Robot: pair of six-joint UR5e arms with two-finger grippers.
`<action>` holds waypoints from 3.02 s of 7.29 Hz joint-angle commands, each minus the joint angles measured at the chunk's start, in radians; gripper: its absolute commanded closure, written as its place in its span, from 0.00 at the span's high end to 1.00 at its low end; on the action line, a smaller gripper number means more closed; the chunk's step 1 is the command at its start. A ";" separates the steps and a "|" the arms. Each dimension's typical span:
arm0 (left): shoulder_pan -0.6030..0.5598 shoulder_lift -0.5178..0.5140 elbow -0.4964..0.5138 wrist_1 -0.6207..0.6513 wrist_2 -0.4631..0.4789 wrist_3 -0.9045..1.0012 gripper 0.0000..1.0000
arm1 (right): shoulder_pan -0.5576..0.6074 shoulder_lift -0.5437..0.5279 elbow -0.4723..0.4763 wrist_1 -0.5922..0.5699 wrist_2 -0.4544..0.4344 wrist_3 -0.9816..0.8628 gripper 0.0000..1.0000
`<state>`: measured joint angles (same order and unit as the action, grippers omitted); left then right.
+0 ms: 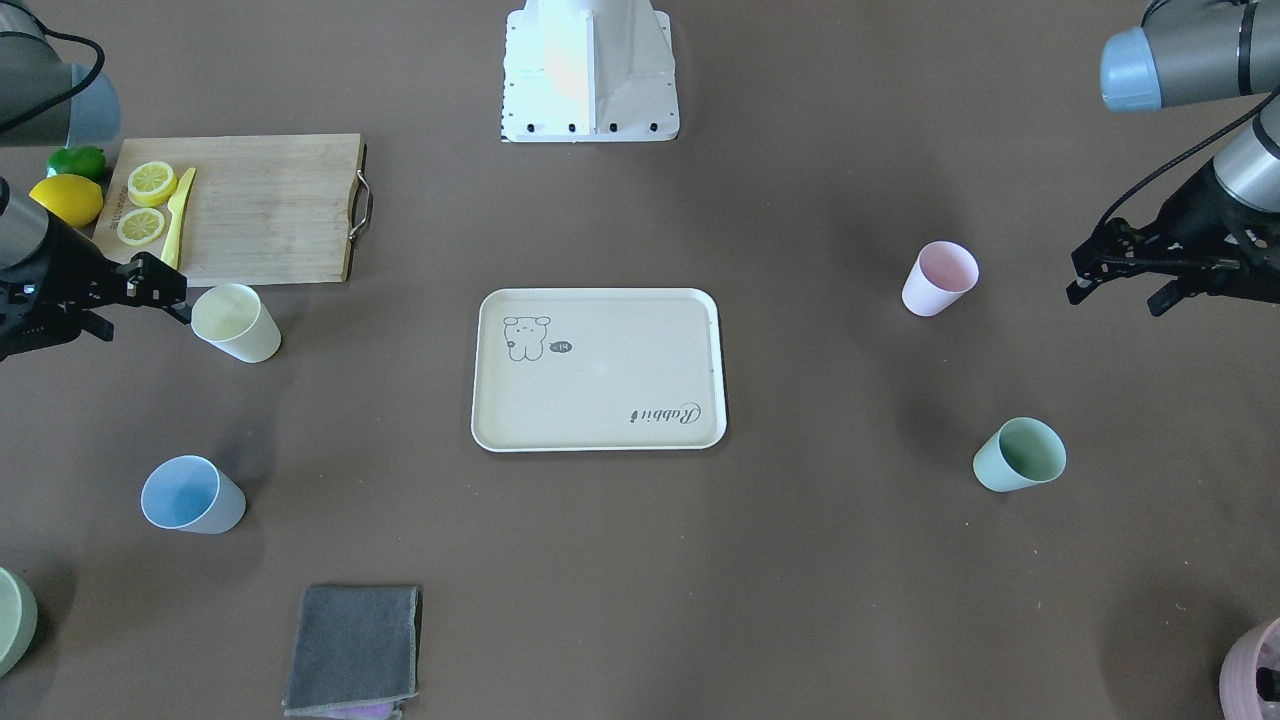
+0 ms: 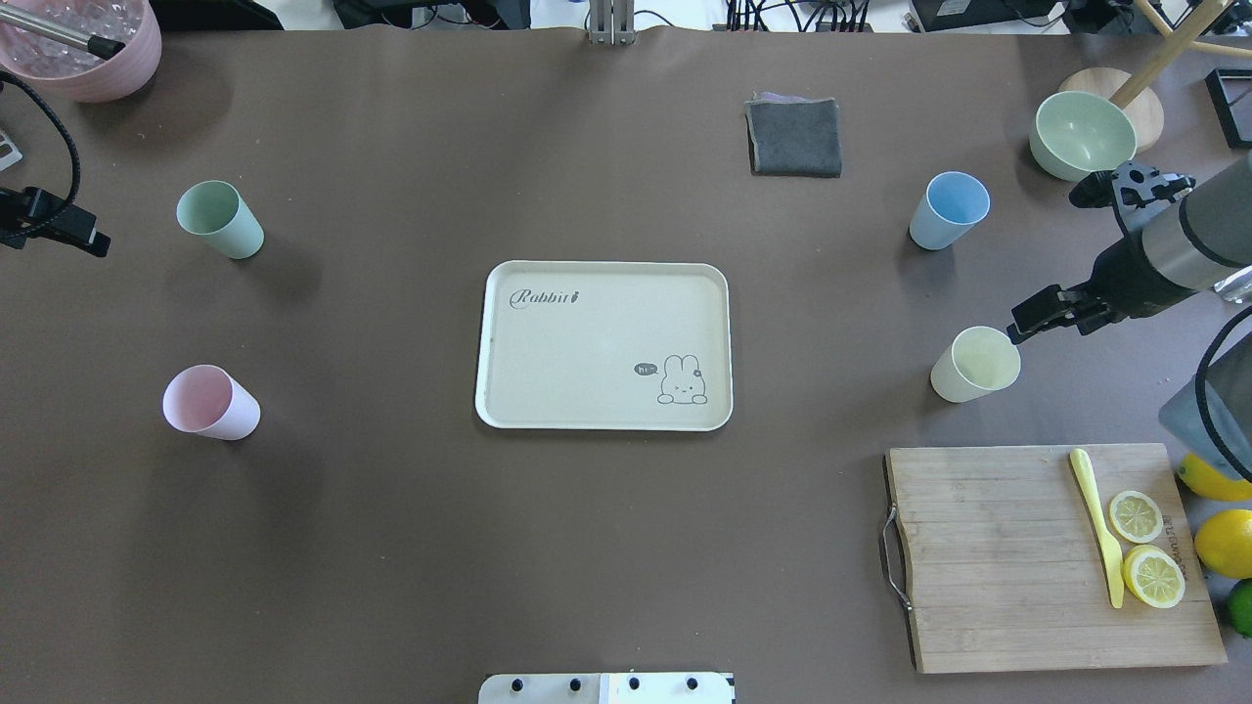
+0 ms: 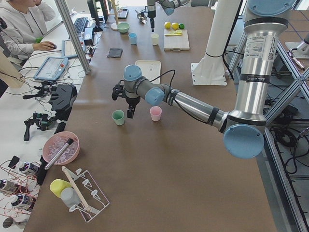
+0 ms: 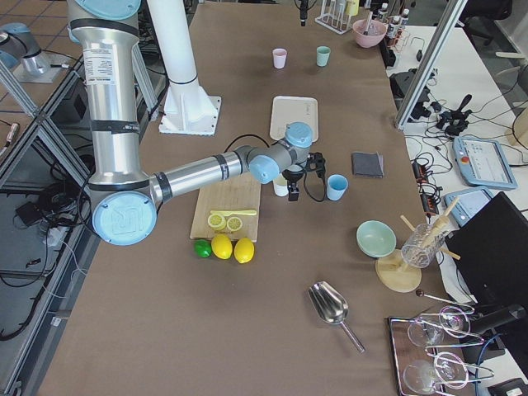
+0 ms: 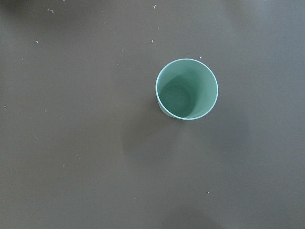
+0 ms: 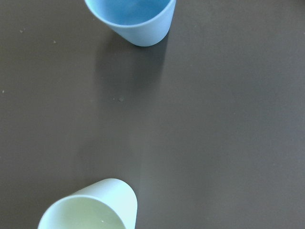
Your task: Place all cups on tray
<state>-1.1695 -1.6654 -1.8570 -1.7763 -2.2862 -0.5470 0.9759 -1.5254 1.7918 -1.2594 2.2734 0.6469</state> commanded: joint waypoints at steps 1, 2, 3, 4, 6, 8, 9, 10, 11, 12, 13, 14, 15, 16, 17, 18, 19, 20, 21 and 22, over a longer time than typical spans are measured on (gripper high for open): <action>0.001 -0.005 -0.002 0.000 0.001 -0.017 0.98 | -0.045 0.004 -0.005 0.000 -0.021 0.034 0.75; 0.001 -0.005 -0.001 0.000 0.001 -0.019 0.98 | -0.061 0.010 -0.020 0.000 -0.038 0.043 0.58; 0.010 -0.002 0.011 0.000 0.001 -0.018 0.98 | -0.066 0.010 -0.023 0.000 -0.034 0.043 0.22; 0.023 0.000 0.015 0.000 -0.001 -0.054 0.98 | -0.066 0.011 -0.019 0.000 -0.032 0.045 0.00; 0.085 0.010 0.007 -0.002 -0.001 -0.100 0.97 | -0.066 0.059 -0.002 -0.003 -0.003 0.075 0.00; 0.154 0.030 0.007 -0.002 -0.001 -0.099 0.95 | -0.071 0.150 -0.009 -0.015 -0.003 0.164 0.00; 0.187 0.033 0.005 -0.002 -0.001 -0.099 0.93 | -0.084 0.216 -0.012 -0.035 -0.005 0.237 0.00; 0.215 0.047 0.004 -0.002 0.001 -0.097 0.89 | -0.095 0.270 -0.015 -0.064 -0.009 0.261 0.00; 0.244 0.047 0.002 -0.003 0.023 -0.096 0.87 | -0.112 0.319 -0.031 -0.075 -0.014 0.302 0.00; 0.275 0.056 0.001 -0.003 0.034 -0.094 0.80 | -0.120 0.367 -0.064 -0.075 -0.014 0.327 0.00; 0.299 0.061 0.001 -0.003 0.062 -0.096 0.76 | -0.150 0.416 -0.101 -0.072 -0.021 0.379 0.00; 0.309 0.061 0.001 -0.005 0.063 -0.099 0.47 | -0.198 0.442 -0.121 -0.064 -0.063 0.411 0.00; 0.318 0.061 0.001 -0.003 0.065 -0.099 0.10 | -0.224 0.453 -0.127 -0.063 -0.077 0.434 0.00; 0.320 0.061 -0.001 -0.005 0.063 -0.097 0.00 | -0.252 0.465 -0.129 -0.061 -0.081 0.473 0.00; 0.320 0.059 -0.004 -0.006 0.060 -0.099 0.00 | -0.272 0.467 -0.127 -0.061 -0.083 0.477 0.00; 0.320 0.056 -0.028 -0.009 0.054 -0.102 0.00 | -0.296 0.467 -0.127 -0.061 -0.109 0.500 0.00; 0.318 0.047 -0.060 -0.003 0.051 -0.102 0.00 | -0.315 0.468 -0.129 -0.060 -0.126 0.508 0.00; 0.320 0.011 -0.070 -0.002 0.056 -0.143 0.00 | -0.319 0.472 -0.127 -0.060 -0.126 0.510 0.00; 0.323 -0.108 -0.030 0.006 0.060 -0.254 0.00 | -0.322 0.472 -0.121 -0.060 -0.126 0.517 0.00; 0.327 -0.232 0.032 0.027 0.060 -0.313 0.00 | -0.324 0.472 -0.115 -0.058 -0.124 0.520 0.00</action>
<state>-0.8468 -1.7600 -1.8827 -1.7680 -2.2277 -0.7744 0.6558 -1.0545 1.6697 -1.3189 2.1490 1.1616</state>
